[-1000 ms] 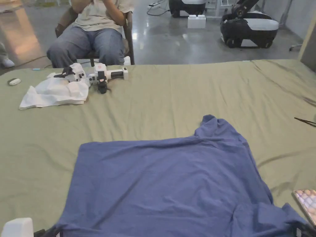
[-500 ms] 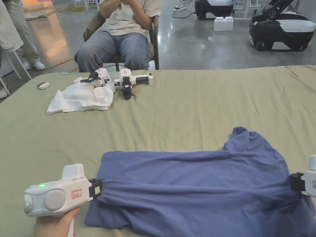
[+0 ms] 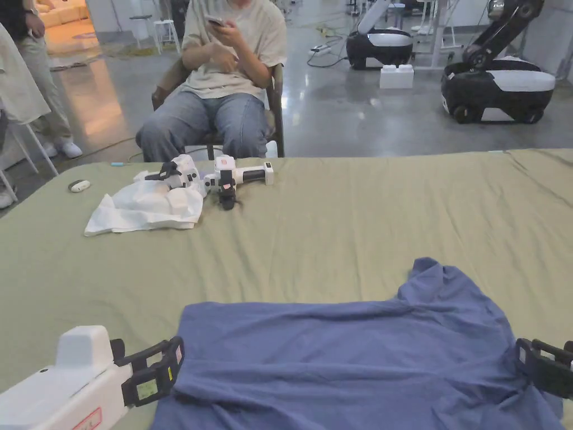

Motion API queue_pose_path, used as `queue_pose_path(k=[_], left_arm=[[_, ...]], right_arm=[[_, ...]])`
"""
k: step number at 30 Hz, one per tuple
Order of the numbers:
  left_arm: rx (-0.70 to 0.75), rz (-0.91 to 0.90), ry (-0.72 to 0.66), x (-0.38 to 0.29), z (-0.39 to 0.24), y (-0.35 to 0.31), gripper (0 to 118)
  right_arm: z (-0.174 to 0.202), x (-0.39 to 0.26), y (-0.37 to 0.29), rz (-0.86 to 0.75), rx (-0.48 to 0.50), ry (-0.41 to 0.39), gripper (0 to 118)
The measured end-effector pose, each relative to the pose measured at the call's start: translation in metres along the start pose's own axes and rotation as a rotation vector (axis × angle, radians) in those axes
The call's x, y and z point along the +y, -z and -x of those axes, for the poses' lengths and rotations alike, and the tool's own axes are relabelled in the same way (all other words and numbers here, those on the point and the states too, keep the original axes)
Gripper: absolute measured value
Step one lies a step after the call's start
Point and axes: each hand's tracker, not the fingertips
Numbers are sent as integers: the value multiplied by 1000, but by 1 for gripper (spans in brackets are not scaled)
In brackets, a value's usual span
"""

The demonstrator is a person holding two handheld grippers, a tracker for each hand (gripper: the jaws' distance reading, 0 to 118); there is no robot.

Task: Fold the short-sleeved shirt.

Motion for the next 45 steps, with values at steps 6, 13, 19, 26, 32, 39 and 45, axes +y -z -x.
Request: queue_pose_path(k=[6, 13, 19, 26, 32, 39, 45], left_arm=[[37, -168, 59, 4, -35, -90, 78], [21, -235, 143, -21, -70, -145, 27], [-7, -237, 137, -38, -86, -165, 0], [-1, -215, 128, -37, -79, -163, 0], [28, -100, 30, -46, -50, -114, 0], [50, 235, -87, -84, 1, 21, 58], [141, 405, -122, -108, 25, 108, 55]], right_arm=[[26, -22, -96, -164, 80, -30, 63], [63, -54, -159, -244, 78, -95, 4], [82, -65, -178, -261, 122, -125, 0], [84, -62, -175, -269, 127, -97, 0], [78, -67, -167, -229, 136, -53, 0], [67, -82, -160, -149, 132, -1, 0], [44, -101, -156, -82, 78, 37, 0]])
